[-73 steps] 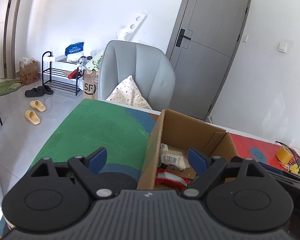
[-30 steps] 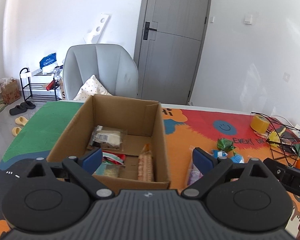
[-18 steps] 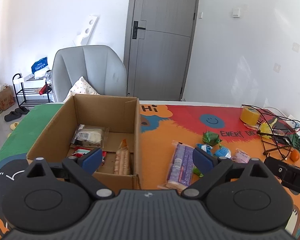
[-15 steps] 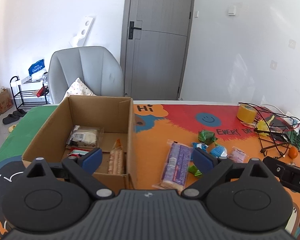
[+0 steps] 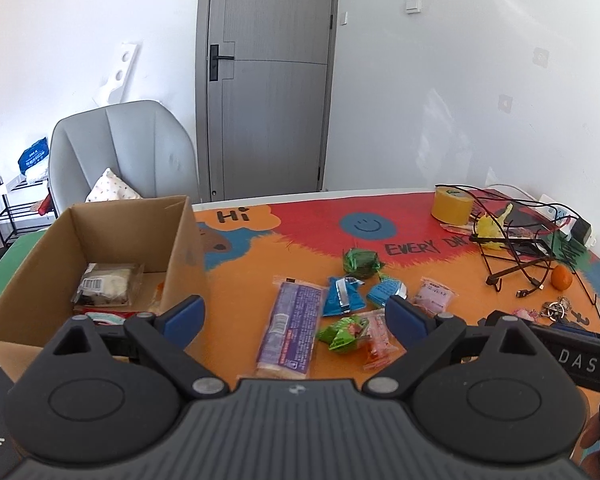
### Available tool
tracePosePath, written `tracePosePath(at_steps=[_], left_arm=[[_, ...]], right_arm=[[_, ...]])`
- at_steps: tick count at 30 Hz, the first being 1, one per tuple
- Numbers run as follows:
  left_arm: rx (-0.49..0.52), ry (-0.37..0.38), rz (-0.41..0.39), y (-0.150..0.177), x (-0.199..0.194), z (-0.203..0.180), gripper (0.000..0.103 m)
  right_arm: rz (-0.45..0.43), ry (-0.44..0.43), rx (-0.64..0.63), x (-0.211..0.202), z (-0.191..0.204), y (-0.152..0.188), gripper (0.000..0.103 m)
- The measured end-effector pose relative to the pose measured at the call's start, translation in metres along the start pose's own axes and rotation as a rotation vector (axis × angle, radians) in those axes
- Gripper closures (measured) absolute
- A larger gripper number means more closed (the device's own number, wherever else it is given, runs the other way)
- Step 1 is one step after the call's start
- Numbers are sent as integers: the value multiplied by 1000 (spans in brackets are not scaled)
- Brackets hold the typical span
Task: Organize snacks
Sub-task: 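Move both tools back toward the remaining snacks, then grasp purple-wrapped bread bar with left gripper while right gripper grasps clear-wrapped snack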
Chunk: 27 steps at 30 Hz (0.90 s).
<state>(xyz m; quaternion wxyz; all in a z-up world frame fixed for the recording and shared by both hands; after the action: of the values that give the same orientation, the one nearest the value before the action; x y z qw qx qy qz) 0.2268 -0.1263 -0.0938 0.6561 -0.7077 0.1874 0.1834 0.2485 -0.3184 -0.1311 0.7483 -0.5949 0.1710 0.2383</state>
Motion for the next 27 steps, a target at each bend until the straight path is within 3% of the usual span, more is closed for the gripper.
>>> tracePosePath(at_steps=[9, 17, 27], left_arm=[[-4, 22, 35, 8, 25, -6, 13], [-33, 27, 93, 19, 49, -2, 35], [-63, -14, 126, 28, 69, 17, 40]], right_arm=[[33, 16, -1, 15, -2, 4, 21], [51, 26, -9, 27, -1, 6, 22], [84, 26, -22, 42, 5, 11, 22]])
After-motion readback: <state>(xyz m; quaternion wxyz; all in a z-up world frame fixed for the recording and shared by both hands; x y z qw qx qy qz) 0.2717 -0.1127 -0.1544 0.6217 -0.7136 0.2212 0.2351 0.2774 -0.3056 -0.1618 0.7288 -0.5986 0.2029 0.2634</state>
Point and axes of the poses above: each gripper's, at about its wrist camera, not at the fingertips, and x roughly the way its jaws point, z to its left, y to its underside, the point moved 6 cm from there along x, roughly the way its jaws point, and after that the axes turned 4 degrees about y, right-handed, at the moved point
